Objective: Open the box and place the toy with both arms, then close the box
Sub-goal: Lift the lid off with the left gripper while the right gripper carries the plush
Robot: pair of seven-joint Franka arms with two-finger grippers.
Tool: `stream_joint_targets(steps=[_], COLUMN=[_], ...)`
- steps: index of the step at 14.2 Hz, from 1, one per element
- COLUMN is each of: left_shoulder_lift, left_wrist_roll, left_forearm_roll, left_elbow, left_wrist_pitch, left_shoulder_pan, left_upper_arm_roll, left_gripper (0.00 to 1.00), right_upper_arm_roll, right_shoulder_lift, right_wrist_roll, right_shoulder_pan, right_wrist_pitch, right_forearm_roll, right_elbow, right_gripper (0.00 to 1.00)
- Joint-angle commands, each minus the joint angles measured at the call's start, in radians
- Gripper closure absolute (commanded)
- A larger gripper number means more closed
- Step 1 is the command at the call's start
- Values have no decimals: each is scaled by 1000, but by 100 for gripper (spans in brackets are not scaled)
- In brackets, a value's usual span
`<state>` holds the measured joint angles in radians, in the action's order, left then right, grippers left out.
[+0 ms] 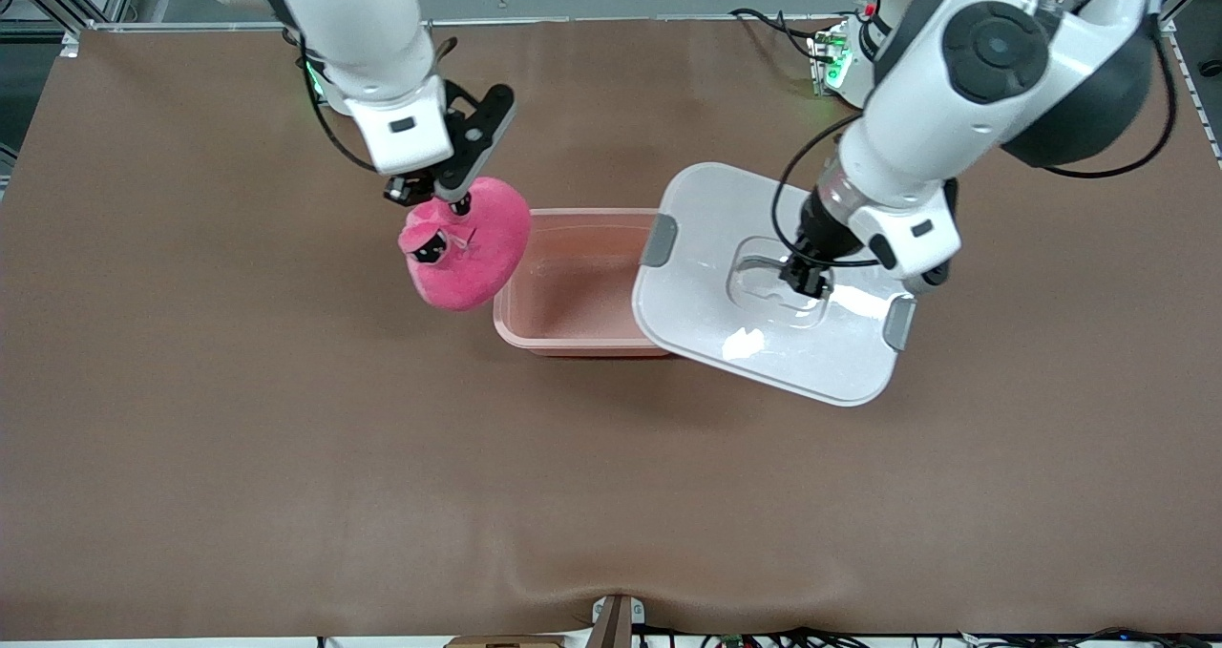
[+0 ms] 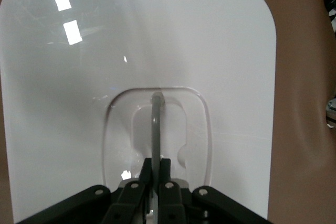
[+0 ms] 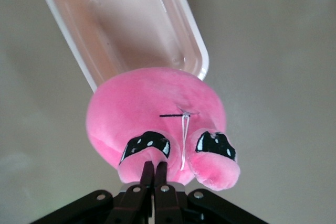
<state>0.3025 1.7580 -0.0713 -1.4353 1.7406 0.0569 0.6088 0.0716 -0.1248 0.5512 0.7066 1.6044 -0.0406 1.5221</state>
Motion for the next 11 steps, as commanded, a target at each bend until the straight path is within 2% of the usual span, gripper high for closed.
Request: stream_joint_targets(steps=[1, 7, 11], left_shoulder_lift=[-9, 12, 23], left_wrist_roll=[-136, -388, -573], left_forearm_roll=[25, 15, 8], left_elbow=[10, 10, 10], left_wrist_pitch=[-64, -95, -95], left_shoulder_pan=[67, 182, 256], left_upper_arm_roll=[5, 0, -7], left_gripper=[100, 100, 100], right_upper_arm_roll=[8, 10, 8], right_shoulder_lift=[-10, -24, -44], right_wrist_roll=[110, 381, 458], right_shoulder_pan=[50, 50, 60], right_wrist_pitch=[17, 109, 164], right_forearm_roll=[-41, -28, -27], right_elbow=[-7, 1, 0], right_gripper=[100, 100, 100])
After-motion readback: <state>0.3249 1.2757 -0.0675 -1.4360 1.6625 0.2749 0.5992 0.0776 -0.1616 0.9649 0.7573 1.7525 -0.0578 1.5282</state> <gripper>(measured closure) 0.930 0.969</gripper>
